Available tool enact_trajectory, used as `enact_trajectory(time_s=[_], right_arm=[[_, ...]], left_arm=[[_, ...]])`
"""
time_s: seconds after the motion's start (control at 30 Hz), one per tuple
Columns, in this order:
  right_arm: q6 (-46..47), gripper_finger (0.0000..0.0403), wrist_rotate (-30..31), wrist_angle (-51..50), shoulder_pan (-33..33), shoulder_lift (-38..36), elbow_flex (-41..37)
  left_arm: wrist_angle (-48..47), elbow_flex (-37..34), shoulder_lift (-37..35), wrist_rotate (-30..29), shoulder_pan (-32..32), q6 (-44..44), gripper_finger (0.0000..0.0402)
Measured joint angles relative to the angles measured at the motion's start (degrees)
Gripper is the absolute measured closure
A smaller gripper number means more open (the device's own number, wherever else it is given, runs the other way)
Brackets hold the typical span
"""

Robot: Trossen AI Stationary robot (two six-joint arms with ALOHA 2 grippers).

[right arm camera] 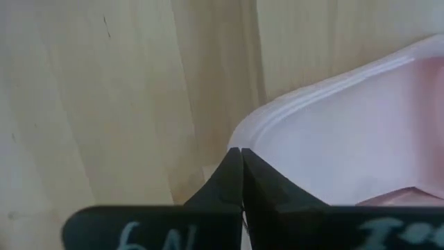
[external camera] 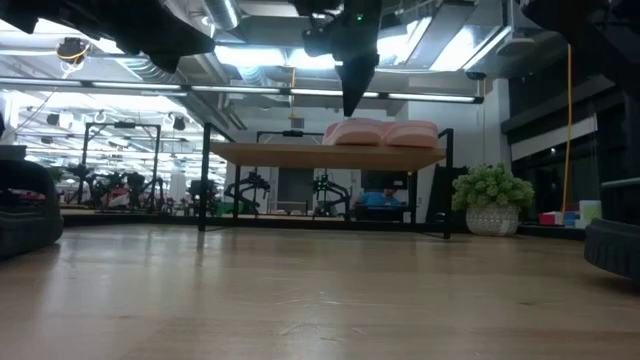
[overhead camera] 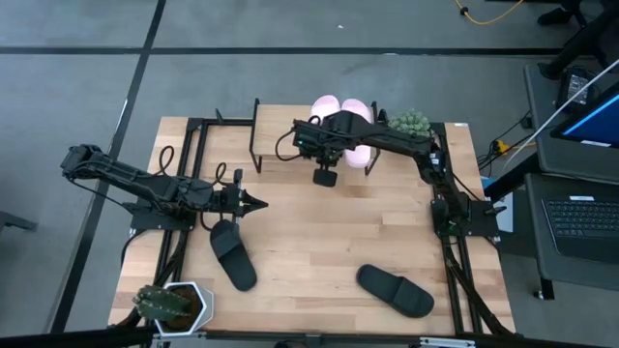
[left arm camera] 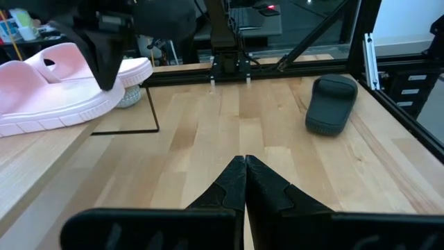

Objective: Pick and place slides into the shelf
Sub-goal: Put the pink slide on the shelf

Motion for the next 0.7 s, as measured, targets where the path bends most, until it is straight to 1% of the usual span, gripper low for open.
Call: enact_trajectory(time_s=[0.17,0.53,0.7], right_arm=[[-3.0,0.0403,0.0,1.1,0.0,1.0,0.0],[-4.5,0.0403,0.0,2.2,0.0,0.7,0.0],[-4.6,0.0403,1.4,-2.1,0.0,0.2,1.2]], left_arm=[[-0.2,0.0,0.0,0.0,0.0,0.0,0.0401],[-0.4,0.0,0.0,0.0,0.0,0.0,0.0401],[-0.4,0.0,0.0,0.0,0.0,-0.1,0.0401]])
